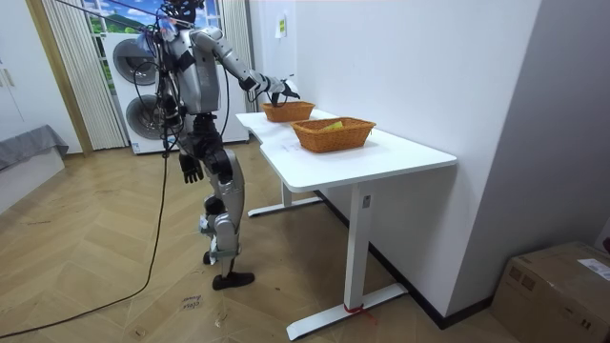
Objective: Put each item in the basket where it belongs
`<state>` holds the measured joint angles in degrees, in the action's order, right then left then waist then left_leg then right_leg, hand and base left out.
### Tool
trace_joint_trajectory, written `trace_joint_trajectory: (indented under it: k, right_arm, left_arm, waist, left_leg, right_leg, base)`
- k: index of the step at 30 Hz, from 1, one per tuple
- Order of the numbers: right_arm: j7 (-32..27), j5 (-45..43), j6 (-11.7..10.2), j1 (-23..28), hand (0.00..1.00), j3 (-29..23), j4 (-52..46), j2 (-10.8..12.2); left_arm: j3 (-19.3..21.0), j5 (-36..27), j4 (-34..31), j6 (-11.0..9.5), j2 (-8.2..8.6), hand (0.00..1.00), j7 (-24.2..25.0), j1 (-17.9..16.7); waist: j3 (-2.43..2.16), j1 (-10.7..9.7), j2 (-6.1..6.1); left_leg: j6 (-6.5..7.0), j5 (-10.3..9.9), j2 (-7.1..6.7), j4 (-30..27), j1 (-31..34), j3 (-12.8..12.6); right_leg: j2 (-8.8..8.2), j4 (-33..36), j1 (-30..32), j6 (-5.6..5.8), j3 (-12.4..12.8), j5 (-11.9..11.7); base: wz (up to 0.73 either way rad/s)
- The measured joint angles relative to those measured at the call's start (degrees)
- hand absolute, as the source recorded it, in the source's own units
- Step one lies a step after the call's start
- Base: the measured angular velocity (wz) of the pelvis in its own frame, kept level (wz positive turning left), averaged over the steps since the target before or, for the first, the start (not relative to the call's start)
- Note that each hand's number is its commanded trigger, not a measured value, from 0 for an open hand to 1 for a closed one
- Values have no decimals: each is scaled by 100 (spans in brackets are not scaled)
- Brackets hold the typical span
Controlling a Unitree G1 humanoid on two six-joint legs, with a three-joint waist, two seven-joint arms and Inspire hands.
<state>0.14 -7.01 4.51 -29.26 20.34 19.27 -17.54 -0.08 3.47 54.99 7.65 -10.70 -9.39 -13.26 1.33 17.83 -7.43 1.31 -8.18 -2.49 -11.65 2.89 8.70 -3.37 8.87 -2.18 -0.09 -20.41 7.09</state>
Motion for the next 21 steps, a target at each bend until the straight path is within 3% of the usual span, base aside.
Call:
trace_joint_trajectory:
  k: [5, 7, 8, 17, 20, 21]
  right_arm:
    - [-216, 246, -149, 2, 0, -544, -461, 5]
    - [-381, 250, -207, 7, 0, -684, -487, 11]
    - [-470, 250, -207, 29, 0, -782, -591, 11]
    - [-1005, 930, -264, 134, 0, -1123, -1485, 6]
    - [-1134, 1100, -333, 133, 0, -1300, -1644, 7]
    - [-1218, 1210, -338, 133, 0, -1333, -1683, 7]
  left_arm:
    - [4, 8, -25, -6, 52, 0, -55, -9]
    - [4, 50, -33, -56, 90, 0, -132, -20]
    - [0, 71, -32, -80, 101, 0, -145, -25]
    - [-15, 107, -31, -179, 110, 0, -173, 33]
    - [-23, 78, -31, -215, 110, 0, -173, 95]
    - [-22, 65, -32, -237, 110, 0, -173, 100]
  waist:
    - [-27, -100, 172]
    - [-58, -179, 221]
    - [-78, -227, 226]
    - [-69, -802, 280]
    - [-85, -841, 292]
    - [-117, -840, 282]
  left_leg:
    - [18, -8, -3, -7, -99, -67]
    - [27, -15, -4, 13, -159, -88]
    - [27, -15, -2, 15, -163, -103]
    - [41, -28, 12, 13, -232, -248]
    - [46, -25, 17, 25, -255, -324]
    - [49, -23, 26, 32, -273, -370]
  right_leg:
    - [-4, -1, -62, 20, 98, -14]
    - [-4, -1, -106, 25, 137, -12]
    - [-3, 2, -106, 26, 150, -11]
    - [-8, 86, -81, 28, 312, -10]
    - [-7, 83, -71, 31, 372, -8]
    - [4, 83, -66, 32, 450, -9]
  base:
    - [-9]
    - [-7]
    - [-3]
    - [-9]
    - [-11]
    - [-18]
